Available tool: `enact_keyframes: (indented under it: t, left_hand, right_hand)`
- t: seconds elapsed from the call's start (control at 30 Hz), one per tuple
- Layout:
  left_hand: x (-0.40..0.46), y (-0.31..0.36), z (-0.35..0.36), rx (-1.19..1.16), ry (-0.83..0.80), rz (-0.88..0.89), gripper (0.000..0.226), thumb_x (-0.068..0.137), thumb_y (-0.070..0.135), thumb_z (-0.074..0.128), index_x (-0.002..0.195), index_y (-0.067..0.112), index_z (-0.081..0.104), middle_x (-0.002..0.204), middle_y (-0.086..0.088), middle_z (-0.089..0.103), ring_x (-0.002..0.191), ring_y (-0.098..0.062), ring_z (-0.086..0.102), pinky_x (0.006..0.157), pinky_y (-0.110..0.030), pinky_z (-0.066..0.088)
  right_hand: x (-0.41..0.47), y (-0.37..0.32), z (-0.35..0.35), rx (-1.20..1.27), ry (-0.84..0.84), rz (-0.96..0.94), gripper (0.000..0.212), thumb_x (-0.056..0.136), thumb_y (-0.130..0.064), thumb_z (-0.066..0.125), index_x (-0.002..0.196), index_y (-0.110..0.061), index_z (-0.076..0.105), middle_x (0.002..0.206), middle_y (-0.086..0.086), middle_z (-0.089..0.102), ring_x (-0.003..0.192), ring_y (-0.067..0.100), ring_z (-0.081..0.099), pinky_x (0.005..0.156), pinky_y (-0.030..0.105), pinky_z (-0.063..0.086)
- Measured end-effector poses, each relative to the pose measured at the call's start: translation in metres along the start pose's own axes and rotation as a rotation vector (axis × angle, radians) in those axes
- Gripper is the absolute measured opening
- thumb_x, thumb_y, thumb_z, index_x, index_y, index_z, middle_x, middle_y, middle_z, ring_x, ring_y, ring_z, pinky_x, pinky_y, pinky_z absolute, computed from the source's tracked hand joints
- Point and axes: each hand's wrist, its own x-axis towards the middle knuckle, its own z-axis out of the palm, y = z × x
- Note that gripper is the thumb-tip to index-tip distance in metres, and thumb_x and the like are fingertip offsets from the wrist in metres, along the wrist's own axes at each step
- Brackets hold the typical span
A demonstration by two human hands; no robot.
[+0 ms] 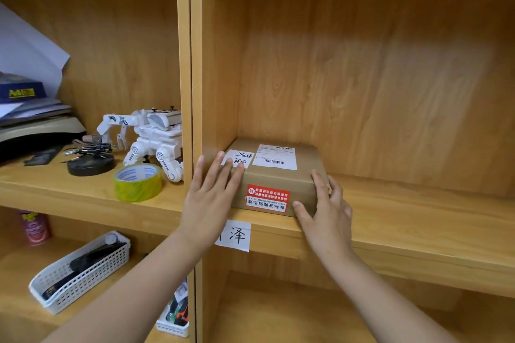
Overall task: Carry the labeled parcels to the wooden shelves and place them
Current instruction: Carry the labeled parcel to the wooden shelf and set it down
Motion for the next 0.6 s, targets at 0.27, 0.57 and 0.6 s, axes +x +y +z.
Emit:
enact_keyframes:
  t: [0.27,0.57,0.6]
  left_hand:
    - [-0.018,0.001,-0.011,-0.03,-0.023,0.031,0.069,0.072,0.006,0.05,0.14,0.009,0.036,0.141,-0.017,0.046,0.141,-0.035,0.023,0.114,-0.056,0.006]
    - [-0.068,0.033,-0.017,-0.236,-0.047,0.135,0.071,0.069,0.016,0.068,0.135,0.013,0.042,0.137,-0.016,0.049,0.136,-0.033,0.032,0.112,-0.056,0.014]
    - [-0.073,0.041,-0.017,-0.264,-0.056,0.153,0.071,0.069,0.017,0.067,0.135,0.013,0.041,0.137,-0.017,0.049,0.135,-0.033,0.031,0.112,-0.056,0.014]
  right_hand:
    - [-0.025,-0.007,-0.017,-0.033,-0.07,0.039,0.089,0.084,-0.027,0.06,0.148,-0.032,-0.002,0.153,0.012,0.019,0.132,0.032,0.037,0.109,0.042,0.028]
    - [-0.103,-0.014,-0.039,-0.103,-0.124,0.142,0.086,0.085,-0.026,0.058,0.149,-0.019,0.002,0.156,0.007,0.016,0.142,0.024,0.021,0.113,0.037,0.021]
    - [-0.113,-0.012,-0.043,-0.118,-0.129,0.153,0.084,0.086,-0.027,0.057,0.149,-0.018,0.002,0.156,0.007,0.016,0.142,0.023,0.019,0.114,0.037,0.02]
